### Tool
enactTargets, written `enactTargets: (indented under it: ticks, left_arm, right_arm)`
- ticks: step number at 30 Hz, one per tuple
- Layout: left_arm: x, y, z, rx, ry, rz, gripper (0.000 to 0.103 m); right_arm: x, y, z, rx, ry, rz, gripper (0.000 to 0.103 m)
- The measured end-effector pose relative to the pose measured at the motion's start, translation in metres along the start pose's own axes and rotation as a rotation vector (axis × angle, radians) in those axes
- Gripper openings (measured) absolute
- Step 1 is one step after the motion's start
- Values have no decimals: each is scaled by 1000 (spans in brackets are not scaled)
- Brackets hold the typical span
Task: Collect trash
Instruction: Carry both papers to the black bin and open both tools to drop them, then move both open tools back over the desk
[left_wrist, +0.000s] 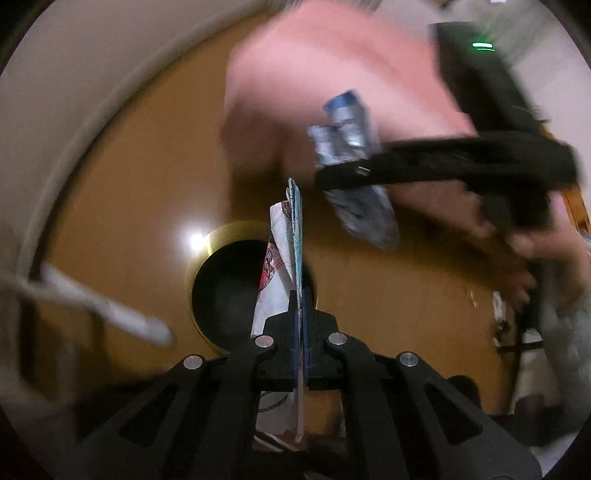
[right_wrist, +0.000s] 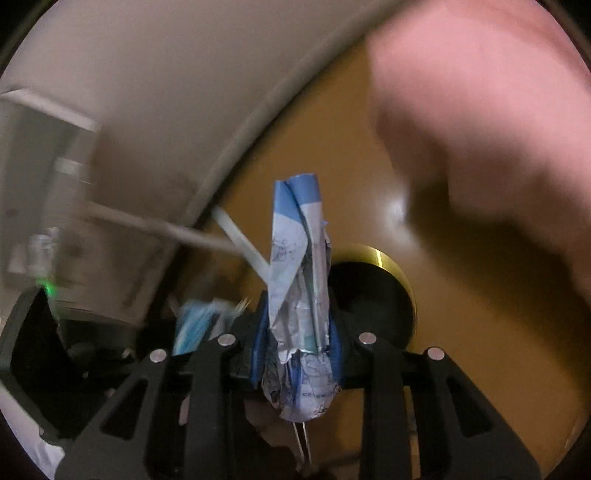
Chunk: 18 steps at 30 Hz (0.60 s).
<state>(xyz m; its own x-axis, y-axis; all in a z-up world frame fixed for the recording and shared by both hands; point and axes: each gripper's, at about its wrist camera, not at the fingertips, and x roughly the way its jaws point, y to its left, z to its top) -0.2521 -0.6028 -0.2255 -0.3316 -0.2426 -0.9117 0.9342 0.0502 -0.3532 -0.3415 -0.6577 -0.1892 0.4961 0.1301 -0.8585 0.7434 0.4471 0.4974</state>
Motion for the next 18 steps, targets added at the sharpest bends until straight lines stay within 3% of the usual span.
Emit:
enactTargets:
  ticks: [2,4,6,9,10,11,12,13,16,18]
  left_arm:
    - [53,23,0,-66,102,-25,0]
    - [77,33,-1,-99,137,-34,0]
    - [87,43,0,-140,152,-60,0]
    - [93,46,7,-136,142,-27,2]
    - [96,38,11,-135,130,-6,6]
    - [95,33,8,-140,125,10,37]
    - [93,27,4,-145,122,12,65]
    - [92,27,4,-151,106,13,97]
    - [87,17,4,-129,62,-28,97]
    - [72,2,-1,-95,16,-2,97]
  right_arm:
    - [60,-26,-10,72,107,-16,28]
    - [88,-46,-15,126,146,-6,28]
    - [105,-58,-19,170,161,5,28]
    - [113,-62,-20,180,175,-1,29]
    - [113,-62,-18,183,180,-2,38]
    - [113,-63,-14,189,189,-5,50]
    - [111,-64,-13,195,194,-15,75]
    - [109,-70,-12,190,180,-7,81]
    - [98,-75,-13,182,135,-32,81]
    - [73,-80,-13,207,56,-59,81]
